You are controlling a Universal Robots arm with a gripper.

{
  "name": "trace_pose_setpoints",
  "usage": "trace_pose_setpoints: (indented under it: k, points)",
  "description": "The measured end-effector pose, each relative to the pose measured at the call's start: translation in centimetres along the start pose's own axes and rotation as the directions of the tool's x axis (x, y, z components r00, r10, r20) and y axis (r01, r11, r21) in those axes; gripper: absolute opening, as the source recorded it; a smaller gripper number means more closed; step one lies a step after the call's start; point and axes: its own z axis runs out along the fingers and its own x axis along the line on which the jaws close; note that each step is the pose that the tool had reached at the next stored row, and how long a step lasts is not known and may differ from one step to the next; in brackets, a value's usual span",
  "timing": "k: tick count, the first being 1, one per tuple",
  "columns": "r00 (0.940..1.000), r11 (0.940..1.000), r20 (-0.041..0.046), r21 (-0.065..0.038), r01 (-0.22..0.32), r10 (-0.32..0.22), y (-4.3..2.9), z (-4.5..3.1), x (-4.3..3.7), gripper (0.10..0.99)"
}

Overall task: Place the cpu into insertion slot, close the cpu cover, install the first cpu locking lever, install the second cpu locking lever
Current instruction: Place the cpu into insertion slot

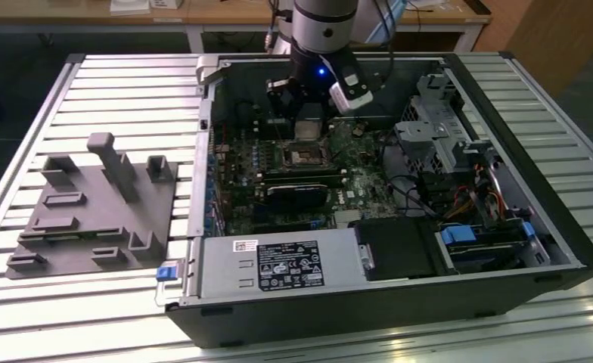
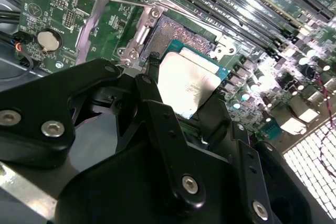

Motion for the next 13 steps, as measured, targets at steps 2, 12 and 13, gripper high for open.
trace_pose_setpoints:
  k: [2, 12, 13]
  points:
    - [1.0000, 1.0000, 0.0001, 0.000, 0.000, 0.000, 0.12, 0.23, 0.00, 0.541]
    - [1.0000, 1.0000, 0.0000, 0.001, 0.000, 0.000, 0.22, 1.06, -0.16, 0.541]
    - [1.0000, 1.0000, 0.0000, 0.001, 0.000, 0.000, 0.22, 1.08, -0.17, 0.541]
